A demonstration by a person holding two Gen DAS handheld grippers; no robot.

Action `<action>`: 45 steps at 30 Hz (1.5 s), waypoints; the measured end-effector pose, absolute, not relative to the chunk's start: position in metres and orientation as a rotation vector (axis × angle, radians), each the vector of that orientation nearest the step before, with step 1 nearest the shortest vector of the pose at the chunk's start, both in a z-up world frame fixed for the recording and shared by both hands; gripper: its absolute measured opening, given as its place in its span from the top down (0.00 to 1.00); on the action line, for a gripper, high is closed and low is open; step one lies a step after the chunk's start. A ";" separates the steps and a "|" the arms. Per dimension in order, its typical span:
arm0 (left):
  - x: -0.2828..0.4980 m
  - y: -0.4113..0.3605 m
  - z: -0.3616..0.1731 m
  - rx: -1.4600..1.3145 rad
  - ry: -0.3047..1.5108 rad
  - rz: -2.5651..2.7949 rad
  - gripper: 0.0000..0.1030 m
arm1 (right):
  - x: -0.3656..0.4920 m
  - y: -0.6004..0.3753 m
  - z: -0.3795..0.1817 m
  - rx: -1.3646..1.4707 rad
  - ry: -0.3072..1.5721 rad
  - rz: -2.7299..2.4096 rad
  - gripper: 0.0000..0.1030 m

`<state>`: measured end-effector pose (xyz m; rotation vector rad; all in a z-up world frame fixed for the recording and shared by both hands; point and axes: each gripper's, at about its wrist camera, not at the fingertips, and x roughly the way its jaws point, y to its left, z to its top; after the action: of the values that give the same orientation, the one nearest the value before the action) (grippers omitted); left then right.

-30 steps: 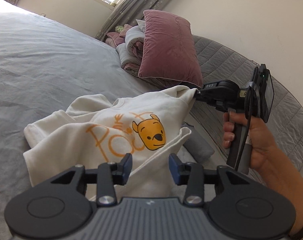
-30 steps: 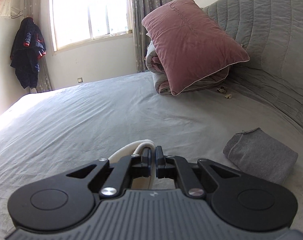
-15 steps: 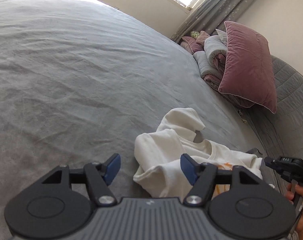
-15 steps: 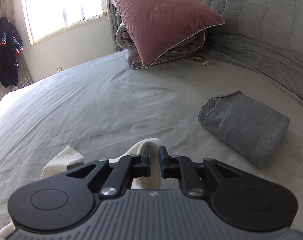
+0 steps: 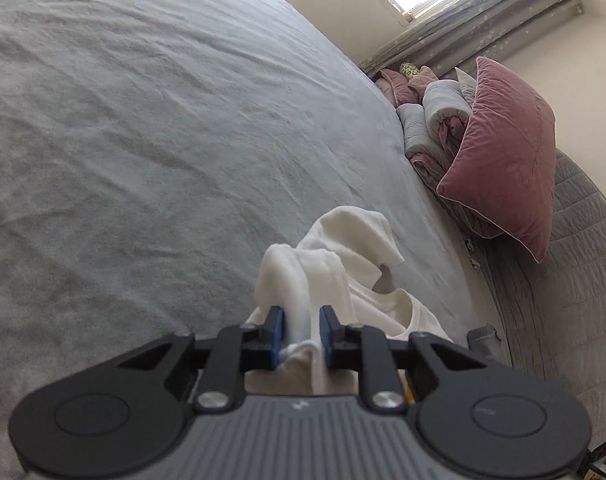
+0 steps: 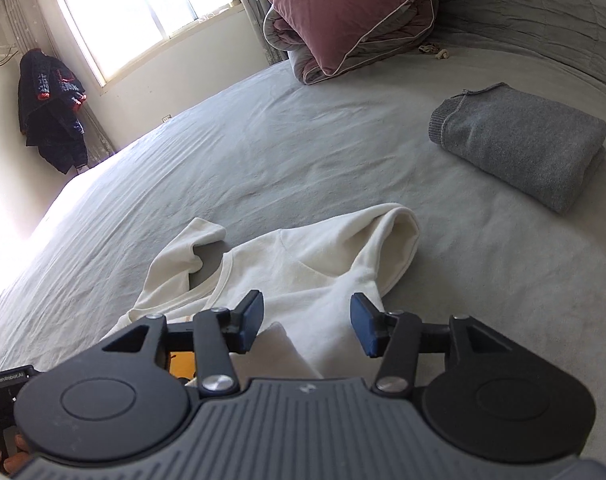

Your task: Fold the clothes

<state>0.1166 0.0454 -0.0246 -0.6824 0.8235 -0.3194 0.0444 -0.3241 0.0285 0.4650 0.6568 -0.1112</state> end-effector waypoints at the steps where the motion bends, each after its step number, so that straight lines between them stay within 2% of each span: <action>1: 0.114 0.038 -0.017 -0.655 0.796 -0.331 0.85 | 0.044 -0.324 0.030 0.465 0.660 -0.094 0.49; 7: 0.093 -0.027 0.013 -0.566 0.721 -0.558 0.86 | 0.035 -0.329 0.040 0.505 0.654 0.045 0.49; 13: 0.078 -0.096 -0.019 -0.414 0.840 -0.640 0.85 | 0.038 -0.354 0.027 0.764 0.672 0.126 0.49; 18: 0.075 -0.105 -0.023 -0.383 0.854 -0.629 0.87 | 0.039 -0.357 0.020 0.859 0.697 0.154 0.49; 22: 0.076 -0.097 -0.008 -0.401 0.850 -0.642 0.78 | 0.039 -0.351 0.016 0.875 0.733 0.175 0.49; 31: 0.075 -0.061 0.034 -0.346 0.726 -0.511 0.50 | 0.037 -0.341 0.013 0.856 0.794 0.160 0.49; 38: 0.107 -0.052 0.010 -0.311 0.813 -0.361 0.43 | 0.035 -0.337 0.015 0.851 0.802 0.151 0.49; 40: 0.115 -0.054 0.001 -0.336 0.852 -0.356 0.43 | 0.038 -0.336 0.014 0.848 0.802 0.148 0.49; 42: 0.120 -0.054 -0.009 -0.391 0.891 -0.359 0.47 | 0.039 -0.337 0.014 0.852 0.803 0.144 0.49; 44: 0.124 -0.054 -0.012 -0.431 0.906 -0.350 0.79 | 0.041 -0.337 0.013 0.853 0.803 0.140 0.49; 45: 0.124 -0.055 -0.012 -0.440 0.902 -0.335 0.82 | 0.042 -0.337 0.013 0.853 0.803 0.138 0.49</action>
<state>0.1241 -0.0547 -0.0120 -0.4397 0.9020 -0.3348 0.0415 -0.3366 0.0132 0.8527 0.8026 0.1385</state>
